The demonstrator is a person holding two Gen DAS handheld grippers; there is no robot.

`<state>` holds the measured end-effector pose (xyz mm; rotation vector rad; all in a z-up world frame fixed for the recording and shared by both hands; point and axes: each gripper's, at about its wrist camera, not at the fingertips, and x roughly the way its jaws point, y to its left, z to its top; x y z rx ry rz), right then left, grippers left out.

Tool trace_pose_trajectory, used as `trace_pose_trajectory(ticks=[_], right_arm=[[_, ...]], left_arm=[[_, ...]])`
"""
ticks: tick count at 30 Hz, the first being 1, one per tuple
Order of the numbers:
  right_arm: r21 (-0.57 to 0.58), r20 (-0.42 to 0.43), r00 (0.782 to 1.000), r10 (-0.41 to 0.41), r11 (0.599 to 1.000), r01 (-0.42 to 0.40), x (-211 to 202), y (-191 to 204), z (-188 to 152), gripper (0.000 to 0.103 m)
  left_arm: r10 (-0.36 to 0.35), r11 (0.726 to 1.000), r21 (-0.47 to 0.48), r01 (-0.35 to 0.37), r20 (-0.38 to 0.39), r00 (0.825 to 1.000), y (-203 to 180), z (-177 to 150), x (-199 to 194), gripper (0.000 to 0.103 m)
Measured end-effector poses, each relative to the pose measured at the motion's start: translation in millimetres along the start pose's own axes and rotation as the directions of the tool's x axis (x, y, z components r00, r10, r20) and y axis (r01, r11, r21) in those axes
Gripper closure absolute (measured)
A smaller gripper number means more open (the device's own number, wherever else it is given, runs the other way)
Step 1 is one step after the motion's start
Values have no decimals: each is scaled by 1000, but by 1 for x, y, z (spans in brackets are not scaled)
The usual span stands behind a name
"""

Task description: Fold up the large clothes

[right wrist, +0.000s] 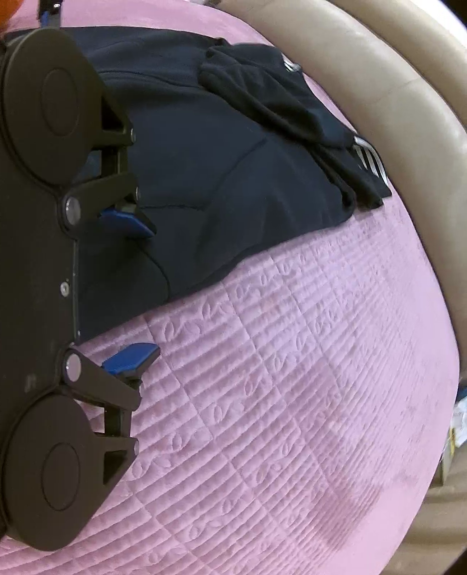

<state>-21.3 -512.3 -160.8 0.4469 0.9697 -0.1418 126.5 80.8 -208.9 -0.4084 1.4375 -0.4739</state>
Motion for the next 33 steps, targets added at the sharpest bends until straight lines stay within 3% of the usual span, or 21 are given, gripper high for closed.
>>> trace_pose_trajectory(ticks=[1,2,3,4,6,8,9,10,13,15,20,25,28,33], right_arm=[[-18,-8,1000,10,1000,-10,0,4,-2,36],[-39,-20,1000,19,999,-20,1,9,-5,52],[-62,-23,1000,19,998,-20,1,13,-8,62],[-87,-16,1000,8,996,-10,0,17,-11,65],[-94,-12,1000,24,995,-25,-1,20,-15,86],[-77,4,999,54,996,-54,-4,22,-18,88],[-83,20,998,54,995,-52,-8,25,-19,88],[-84,37,998,53,995,-50,-11,27,-19,88],[-85,124,991,54,995,-43,-29,37,-15,89],[-84,163,984,70,995,-57,-40,45,-7,89],[-90,258,962,93,993,-72,-52,68,25,89],[-70,341,927,154,988,-139,-42,91,86,89],[-48,372,910,183,983,-178,-20,106,135,89],[-69,408,899,162,987,-146,44,144,217,89]], left_arm=[[1,1000,14,-1,2,1000,-4,-2,2,28],[3,1000,21,-3,4,1000,-5,-4,3,30],[8,1000,20,-8,7,1000,-7,-4,4,35],[20,1000,16,-20,15,1000,-7,-6,4,37],[21,1000,-5,-21,34,999,-6,-9,3,42],[29,999,-25,-28,52,998,-5,-10,4,56],[37,999,-29,-35,60,998,-5,-11,4,75],[21,999,-33,-19,63,998,-4,-12,3,86],[-9,998,-62,15,95,995,-2,-14,-2,91],[-28,995,-88,43,158,987,0,-15,-18,92],[-78,995,-31,92,313,947,-18,-8,-62,92],[-81,996,10,86,436,896,-41,22,-90,92],[-96,994,0,111,500,861,-45,59,-98,92],[-79,987,-60,147,617,783,-49,137,-94,92]])
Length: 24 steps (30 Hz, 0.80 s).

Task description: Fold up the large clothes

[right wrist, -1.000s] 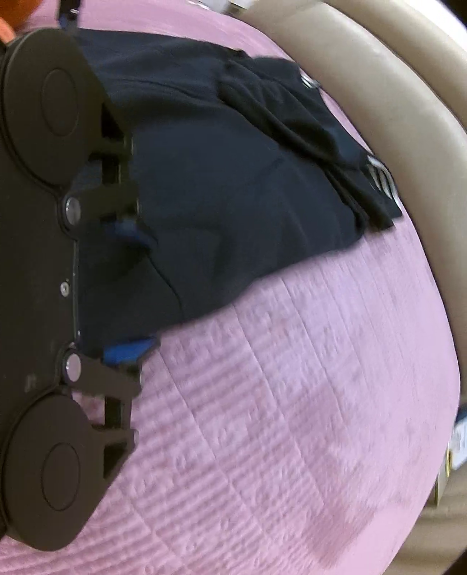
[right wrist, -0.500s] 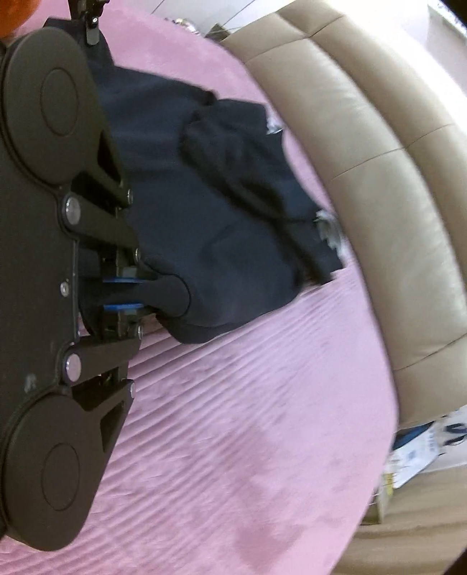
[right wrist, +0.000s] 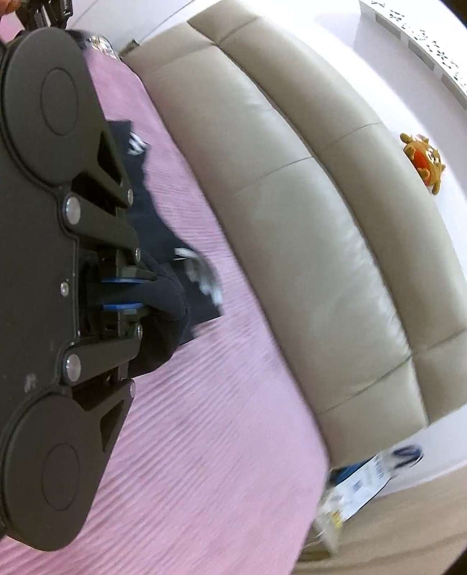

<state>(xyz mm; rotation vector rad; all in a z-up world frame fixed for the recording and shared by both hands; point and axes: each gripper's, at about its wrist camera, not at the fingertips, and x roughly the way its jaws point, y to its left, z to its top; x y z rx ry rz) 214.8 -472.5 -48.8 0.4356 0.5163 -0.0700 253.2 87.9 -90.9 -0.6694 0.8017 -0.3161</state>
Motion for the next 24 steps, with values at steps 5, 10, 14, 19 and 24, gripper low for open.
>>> trace_pose_trajectory(ticks=[5,10,14,19,24], right_arm=[[-22,-33,999,-24,999,23,105,14,27,68],[36,-103,994,-32,999,36,140,-8,30,28],[-71,-165,982,-90,994,79,147,-17,20,28],[-260,-231,967,-110,965,47,173,1,15,28],[-254,-212,974,-78,967,23,199,1,31,28]], left_arm=[[45,999,-23,-44,57,997,-4,61,81,91],[99,994,42,-103,97,990,14,89,149,74],[128,990,51,-135,116,985,42,82,149,53],[64,970,228,-87,106,992,44,81,142,50],[131,889,430,-158,93,987,25,91,172,38]])
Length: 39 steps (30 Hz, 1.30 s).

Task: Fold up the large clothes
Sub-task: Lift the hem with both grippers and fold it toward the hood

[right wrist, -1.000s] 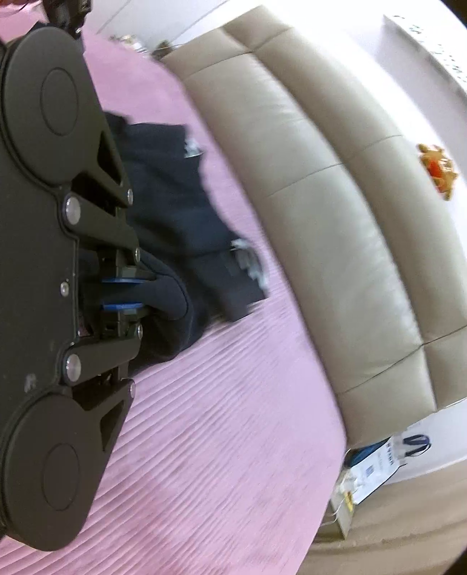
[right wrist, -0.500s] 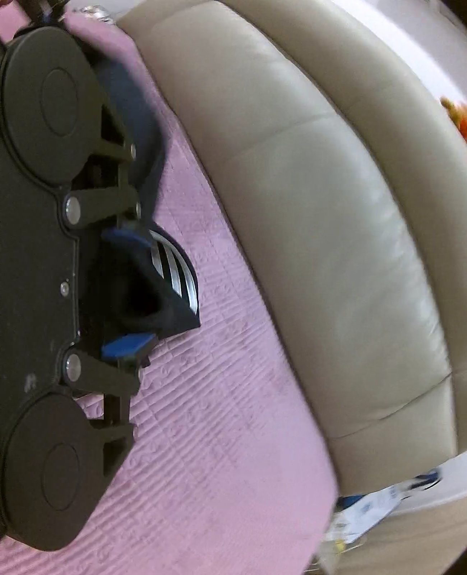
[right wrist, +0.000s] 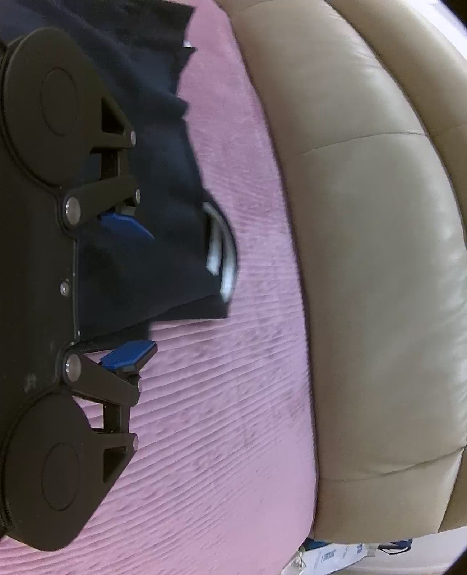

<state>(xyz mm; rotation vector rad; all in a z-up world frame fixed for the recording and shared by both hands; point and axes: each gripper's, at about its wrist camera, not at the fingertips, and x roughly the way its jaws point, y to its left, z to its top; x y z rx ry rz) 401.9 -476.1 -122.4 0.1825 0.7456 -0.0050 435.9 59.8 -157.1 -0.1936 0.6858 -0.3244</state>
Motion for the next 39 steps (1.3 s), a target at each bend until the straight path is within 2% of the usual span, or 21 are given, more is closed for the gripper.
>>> trace_pose_trajectory(ticks=[3,5,6,7,8,9,10,11,12,14,17,19,23,25,27,30,31,33,35,36,39], right_arm=[[10,-3,1000,-2,1000,2,16,-5,9,28],[6,-7,1000,-9,1000,9,26,-6,15,27],[10,-18,1000,-9,1000,10,35,-6,18,27],[19,-34,999,0,1000,0,43,-6,20,27],[30,-60,998,19,999,-17,53,-5,21,27],[35,-101,994,37,999,-33,63,-2,22,34],[24,-133,991,32,999,-29,71,2,20,49],[-11,-124,992,0,1000,-1,72,9,17,80],[-54,-86,996,-14,999,10,67,16,15,88],[-116,8,1000,-22,993,23,42,27,11,89],[-137,134,991,-31,989,49,-3,34,13,90],[-124,210,977,-34,990,61,-25,34,21,90],[-39,293,955,-38,998,51,-30,30,40,90],[-21,257,964,-68,997,75,-2,29,40,90],[23,136,987,-83,996,81,42,24,33,90],[23,-10,986,-169,985,169,95,23,6,78],[11,22,983,-182,983,182,98,26,-1,78],[-71,44,974,-223,971,226,97,38,-2,69],[-117,44,976,-215,969,219,86,43,8,66],[-118,53,978,-202,971,207,71,45,13,57],[-123,69,995,-76,989,84,15,60,11,49]], left_arm=[[-12,996,-92,13,18,1000,5,10,15,19],[-58,990,-132,56,-17,998,11,15,34,20],[-71,987,-150,65,-36,997,12,16,42,26],[-90,984,-159,81,-52,995,11,15,48,44],[-105,982,-167,91,-72,992,11,15,55,50],[-97,982,-169,82,-82,992,9,14,58,52],[-80,984,-166,64,-91,993,7,14,60,57],[-67,985,-162,49,-104,992,5,12,65,63],[-53,988,-152,36,-109,993,4,12,70,69],[-23,995,-101,14,-84,996,-4,11,66,81],[20,998,-59,-20,1,1000,-16,11,47,87],[16,997,-82,-12,50,999,-21,13,31,89],[21,993,-115,-4,154,988,-29,22,5,91],[37,991,-133,-10,203,978,-28,29,-2,91],[53,989,-148,-22,212,976,-23,35,13,91],[143,979,-155,-130,74,987,-11,31,69,91],[157,976,-154,-154,9,987,-6,23,88,90],[187,973,-129,-190,-33,982,-4,4,111,81],[184,978,-104,-181,16,983,-6,0,107,79],[181,979,-95,-179,9,983,-6,5,104,78],[174,982,-83,-168,62,983,-8,14,77,77]])
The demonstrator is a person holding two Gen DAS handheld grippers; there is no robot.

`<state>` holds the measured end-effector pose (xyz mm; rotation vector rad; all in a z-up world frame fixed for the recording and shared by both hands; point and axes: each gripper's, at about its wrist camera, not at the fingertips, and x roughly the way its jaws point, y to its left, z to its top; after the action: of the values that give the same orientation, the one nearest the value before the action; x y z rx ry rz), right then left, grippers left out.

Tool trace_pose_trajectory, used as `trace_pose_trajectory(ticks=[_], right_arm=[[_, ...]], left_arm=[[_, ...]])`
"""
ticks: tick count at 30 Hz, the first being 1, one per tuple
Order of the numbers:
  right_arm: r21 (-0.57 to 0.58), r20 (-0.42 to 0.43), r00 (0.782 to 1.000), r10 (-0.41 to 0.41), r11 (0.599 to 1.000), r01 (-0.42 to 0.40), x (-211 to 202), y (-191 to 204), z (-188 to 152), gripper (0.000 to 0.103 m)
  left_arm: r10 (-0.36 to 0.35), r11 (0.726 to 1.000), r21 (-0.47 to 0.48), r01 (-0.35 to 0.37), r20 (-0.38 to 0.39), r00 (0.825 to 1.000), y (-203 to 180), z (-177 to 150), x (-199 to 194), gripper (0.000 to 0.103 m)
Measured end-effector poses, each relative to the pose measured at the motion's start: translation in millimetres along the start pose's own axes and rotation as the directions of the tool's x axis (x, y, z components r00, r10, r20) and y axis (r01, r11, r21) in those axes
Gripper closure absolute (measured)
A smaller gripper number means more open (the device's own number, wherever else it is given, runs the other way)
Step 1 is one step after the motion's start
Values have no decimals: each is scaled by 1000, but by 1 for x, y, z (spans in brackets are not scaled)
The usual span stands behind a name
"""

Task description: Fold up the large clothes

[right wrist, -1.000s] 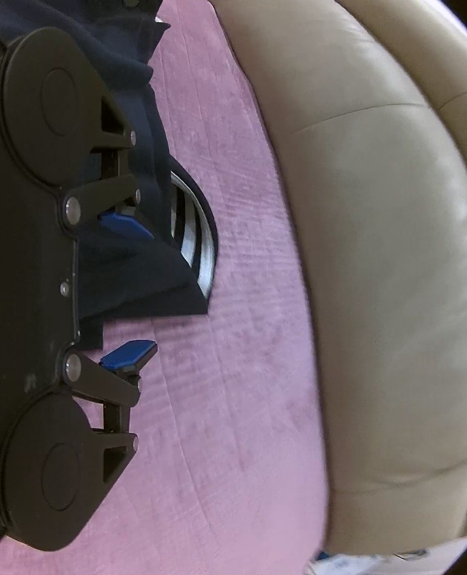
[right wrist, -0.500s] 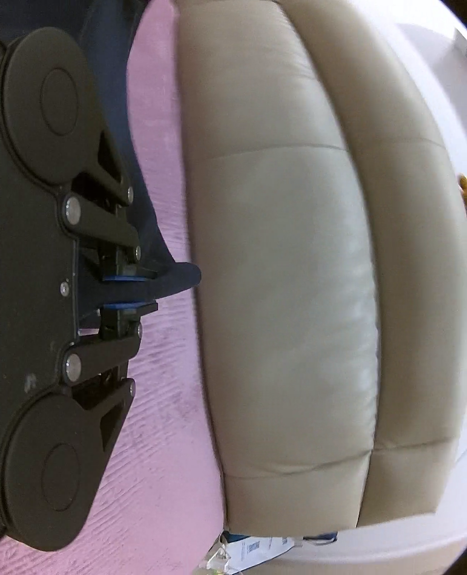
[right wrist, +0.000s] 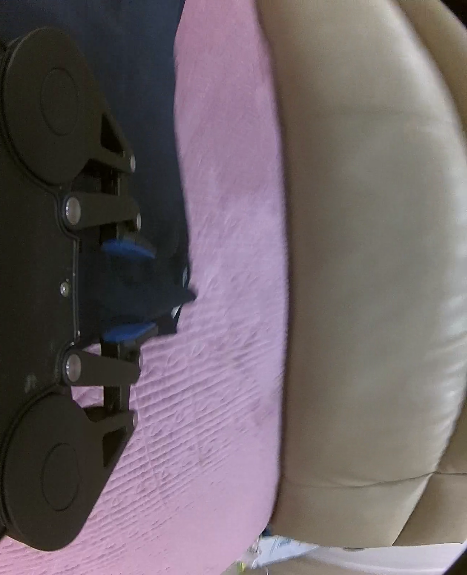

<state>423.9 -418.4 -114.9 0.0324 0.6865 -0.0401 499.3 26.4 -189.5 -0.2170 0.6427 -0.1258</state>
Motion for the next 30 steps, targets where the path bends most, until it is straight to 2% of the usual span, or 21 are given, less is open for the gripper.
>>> trace_pose_trajectory(ticks=[2,4,5,7,10,11,12,14,15,17,19,20,23,26,28,30], right_arm=[[-37,13,998,68,997,-68,-32,19,-11,52],[-68,-2,994,113,991,-113,-57,42,-28,74],[-75,-15,990,141,987,-142,-64,53,-37,97],[-85,-49,980,191,977,-195,-70,72,-56,100],[-128,-116,978,171,974,-185,-57,92,-83,101],[-124,-142,978,153,977,-171,-49,93,-92,101],[-119,-164,976,142,980,-162,-41,92,-99,101],[-100,-144,978,152,981,-167,-31,89,-106,103],[-77,-145,977,155,983,-167,-27,87,-105,103],[-30,-148,976,160,986,-166,-19,83,-101,103],[-1,-154,974,164,986,-167,-24,80,-96,103],[16,-157,973,166,986,-166,-29,79,-93,103],[49,-137,969,206,978,-201,-57,83,-84,96],[39,-141,960,244,970,-241,-84,102,-89,96],[15,-170,963,211,977,-211,-93,115,-98,96],[-6,-223,961,166,985,-171,-85,121,-108,96]], left_arm=[[-35,997,64,33,25,999,-11,3,-28,76],[-164,979,119,165,-16,986,-27,-1,-56,76],[-219,966,128,224,-50,974,-39,-7,-68,77],[-304,941,125,316,-102,947,-63,-29,-85,84],[-348,930,70,361,-152,925,-87,-68,-94,88],[-338,934,64,352,-165,926,-91,-79,-93,89],[-306,945,61,321,-175,936,-92,-88,-90,90],[-246,967,27,254,-172,954,-83,-104,-80,89],[-228,973,0,232,-169,959,-74,-110,-74,96],[-279,959,-104,266,-158,947,-53,-114,-64,99],[-354,919,-238,314,-147,924,-33,-116,-57,99],[-365,912,-256,321,-142,920,-29,-116,-58,99],[-343,922,-241,302,-148,928,-31,-110,-75,99],[-298,945,-181,272,-138,945,-38,-106,-109,87],[-267,951,-202,233,-159,951,-37,-109,-128,87],[-246,948,-251,197,-183,952,-34,-119,-142,87]])
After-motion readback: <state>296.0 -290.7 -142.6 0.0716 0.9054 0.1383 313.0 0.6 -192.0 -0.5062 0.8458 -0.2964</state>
